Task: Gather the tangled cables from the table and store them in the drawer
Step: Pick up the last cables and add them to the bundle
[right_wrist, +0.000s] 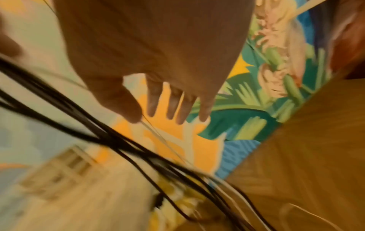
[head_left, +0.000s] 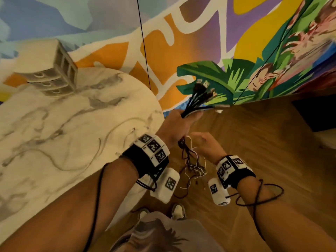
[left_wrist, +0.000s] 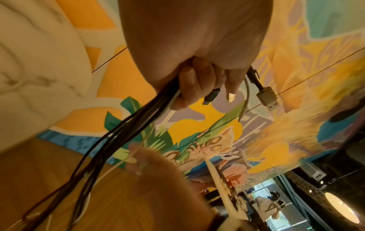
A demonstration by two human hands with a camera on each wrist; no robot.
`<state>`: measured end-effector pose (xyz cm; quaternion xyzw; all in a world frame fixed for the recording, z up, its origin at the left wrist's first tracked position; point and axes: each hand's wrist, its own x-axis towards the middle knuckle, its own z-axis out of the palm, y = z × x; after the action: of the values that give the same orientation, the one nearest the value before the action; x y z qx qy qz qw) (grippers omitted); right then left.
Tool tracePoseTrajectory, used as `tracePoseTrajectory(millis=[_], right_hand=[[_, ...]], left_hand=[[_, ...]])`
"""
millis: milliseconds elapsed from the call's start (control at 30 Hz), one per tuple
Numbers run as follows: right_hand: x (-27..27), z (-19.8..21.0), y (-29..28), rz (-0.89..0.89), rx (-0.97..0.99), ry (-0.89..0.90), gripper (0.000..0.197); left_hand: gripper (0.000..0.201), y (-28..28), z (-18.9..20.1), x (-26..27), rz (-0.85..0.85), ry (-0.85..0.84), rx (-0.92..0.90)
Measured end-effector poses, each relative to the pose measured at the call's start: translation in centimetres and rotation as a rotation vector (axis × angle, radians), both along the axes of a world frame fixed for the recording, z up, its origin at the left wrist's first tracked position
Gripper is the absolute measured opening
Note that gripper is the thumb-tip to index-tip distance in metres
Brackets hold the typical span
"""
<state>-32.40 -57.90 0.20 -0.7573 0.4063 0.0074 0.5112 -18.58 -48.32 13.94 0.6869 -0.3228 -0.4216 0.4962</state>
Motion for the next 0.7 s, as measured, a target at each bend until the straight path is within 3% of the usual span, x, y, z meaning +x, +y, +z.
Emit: tracePoseTrajectory(millis=[133,233,367,467,533,700], right_hand=[[2.1,8.3,2.5,0.010,0.362,-0.360,0.048],[3.1,11.2,3.6,-0.037,0.665,-0.598,0.049],[4.5,12.0,4.0,-0.138,0.593,-0.548,0.028],[5.7,11.9,4.3,-0.098,0.549,-0.501,0.040],[6.1,11.6,4.7,-0.096,0.500,-0.503,0.046],[6.5,10.5,5.0,-0.313,0.419,-0.550,0.051]], left_hand=[[0.013,0.5,-2.4,-0.8,-0.038,0.016,0.035],[0.022,1.3,-3.2,-1.4,-0.080,-0.009,-0.003],[0.039,1.9,-3.4,-2.1,-0.078,0.022,0.135],[0.053,2.2,-4.5,-1.6,-0.176,-0.132,0.101],[0.049,2.6,-4.5,-1.2,-0.217,-0.177,0.110],[0.031,4.2,-3.1,1.4,-0.430,-0.639,0.252]])
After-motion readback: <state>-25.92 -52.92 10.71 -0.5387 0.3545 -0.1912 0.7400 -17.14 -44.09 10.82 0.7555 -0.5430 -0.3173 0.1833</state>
